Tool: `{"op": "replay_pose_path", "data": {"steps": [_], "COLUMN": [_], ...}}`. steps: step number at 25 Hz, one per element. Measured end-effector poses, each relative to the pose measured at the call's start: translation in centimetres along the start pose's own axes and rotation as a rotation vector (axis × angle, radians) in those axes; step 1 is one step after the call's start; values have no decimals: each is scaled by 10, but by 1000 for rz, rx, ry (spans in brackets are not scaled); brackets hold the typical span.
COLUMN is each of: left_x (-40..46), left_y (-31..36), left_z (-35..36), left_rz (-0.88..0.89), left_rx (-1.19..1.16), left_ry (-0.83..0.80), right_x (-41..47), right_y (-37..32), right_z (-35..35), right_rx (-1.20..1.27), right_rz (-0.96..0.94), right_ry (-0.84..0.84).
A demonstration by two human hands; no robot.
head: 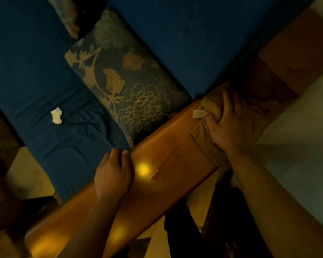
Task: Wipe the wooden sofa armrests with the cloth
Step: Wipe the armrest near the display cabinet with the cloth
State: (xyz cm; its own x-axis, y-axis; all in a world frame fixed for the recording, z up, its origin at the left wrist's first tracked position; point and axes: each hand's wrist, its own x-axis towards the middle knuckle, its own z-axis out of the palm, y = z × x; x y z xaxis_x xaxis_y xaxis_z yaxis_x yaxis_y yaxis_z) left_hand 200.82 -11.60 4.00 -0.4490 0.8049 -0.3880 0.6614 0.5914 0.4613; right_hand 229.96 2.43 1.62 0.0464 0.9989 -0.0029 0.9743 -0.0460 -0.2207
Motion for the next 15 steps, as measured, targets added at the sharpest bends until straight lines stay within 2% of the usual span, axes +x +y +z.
{"op": "replay_pose_path", "data": {"steps": [2, 6, 9, 11, 12, 15], "left_x": [-1, -7, -16, -27, -32, -50], "left_y": [-2, -11, -25, -41, -50, -76], "left_z": [1, -8, -18, -24, -26, -35], "left_rz": [17, 95, 167, 184, 176, 117], "left_rx": [-18, -98, -154, -136, -98, 12], "left_ry": [28, 19, -14, -17, -20, -44], "right_x": [-2, -43, -102, -82, -57, 3], "right_y": [-11, -39, -85, -108, -120, -135], "right_z": [0, -4, 9, 17, 18, 11], "right_rx": [34, -54, -61, -90, -143, -325], "right_rz": [50, -98, -495, -703, -699, -466], "right_ry": [-15, -144, -247, -286, -309, -388]}}
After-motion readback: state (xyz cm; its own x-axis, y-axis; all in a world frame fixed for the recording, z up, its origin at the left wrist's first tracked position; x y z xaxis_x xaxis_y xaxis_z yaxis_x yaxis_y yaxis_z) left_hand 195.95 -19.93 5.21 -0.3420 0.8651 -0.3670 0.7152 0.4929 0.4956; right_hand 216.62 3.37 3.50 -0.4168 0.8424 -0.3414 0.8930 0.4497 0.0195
